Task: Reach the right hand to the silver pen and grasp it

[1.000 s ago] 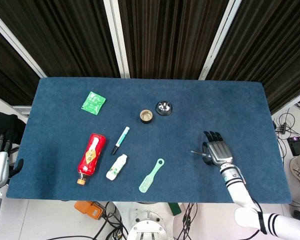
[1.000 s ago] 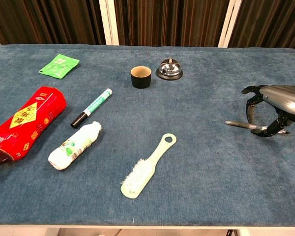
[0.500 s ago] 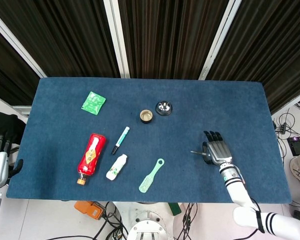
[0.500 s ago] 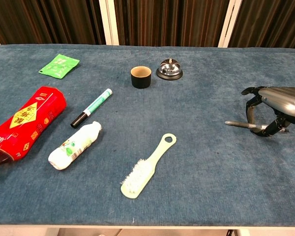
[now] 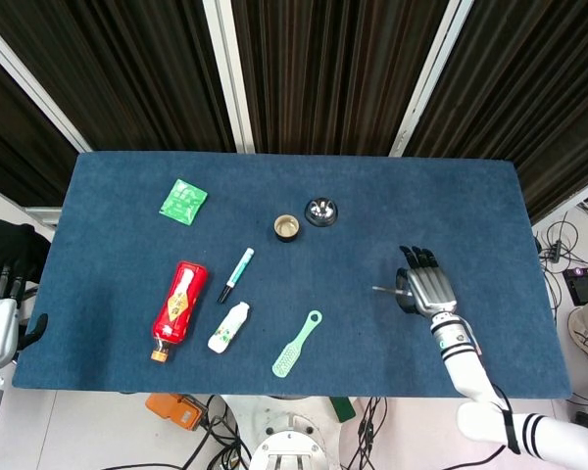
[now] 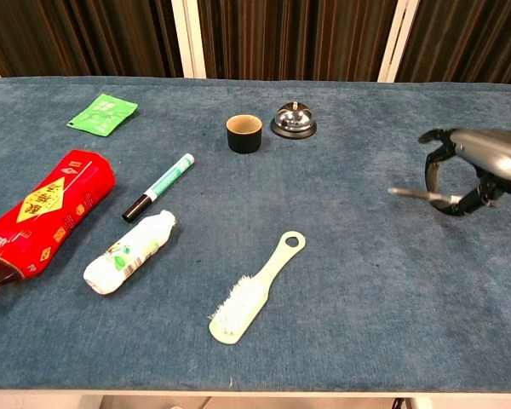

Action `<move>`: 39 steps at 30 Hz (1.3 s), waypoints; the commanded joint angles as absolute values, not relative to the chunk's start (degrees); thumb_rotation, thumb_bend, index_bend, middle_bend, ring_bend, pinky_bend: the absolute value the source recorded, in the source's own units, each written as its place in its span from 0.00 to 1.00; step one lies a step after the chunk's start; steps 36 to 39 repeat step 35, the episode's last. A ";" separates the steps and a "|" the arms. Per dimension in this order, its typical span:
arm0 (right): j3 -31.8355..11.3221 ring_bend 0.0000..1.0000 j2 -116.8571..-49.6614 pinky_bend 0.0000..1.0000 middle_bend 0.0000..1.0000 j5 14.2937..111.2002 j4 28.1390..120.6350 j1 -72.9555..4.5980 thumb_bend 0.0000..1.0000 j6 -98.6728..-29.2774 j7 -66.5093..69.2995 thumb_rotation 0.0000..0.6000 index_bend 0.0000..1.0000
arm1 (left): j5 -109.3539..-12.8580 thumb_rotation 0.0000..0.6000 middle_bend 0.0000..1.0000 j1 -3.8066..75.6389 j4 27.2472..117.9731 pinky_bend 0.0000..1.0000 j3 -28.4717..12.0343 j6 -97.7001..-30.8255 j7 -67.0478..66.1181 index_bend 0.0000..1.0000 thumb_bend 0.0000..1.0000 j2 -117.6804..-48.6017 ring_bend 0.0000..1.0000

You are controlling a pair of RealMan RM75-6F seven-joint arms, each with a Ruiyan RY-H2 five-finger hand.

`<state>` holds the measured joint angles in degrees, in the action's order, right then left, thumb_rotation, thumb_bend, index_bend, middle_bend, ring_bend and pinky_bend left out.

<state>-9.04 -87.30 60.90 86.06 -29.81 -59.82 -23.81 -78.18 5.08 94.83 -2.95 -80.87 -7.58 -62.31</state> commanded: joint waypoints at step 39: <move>-29.81 0.08 -70.53 0.11 0.10 42.55 99.42 -50.94 0.62 -53.45 -22.40 1.00 0.78 | -79.57 1.00 0.00 4.52 93.07 0.14 -3.06 -82.27 -3.51 0.12 0.30 -62.43 0.03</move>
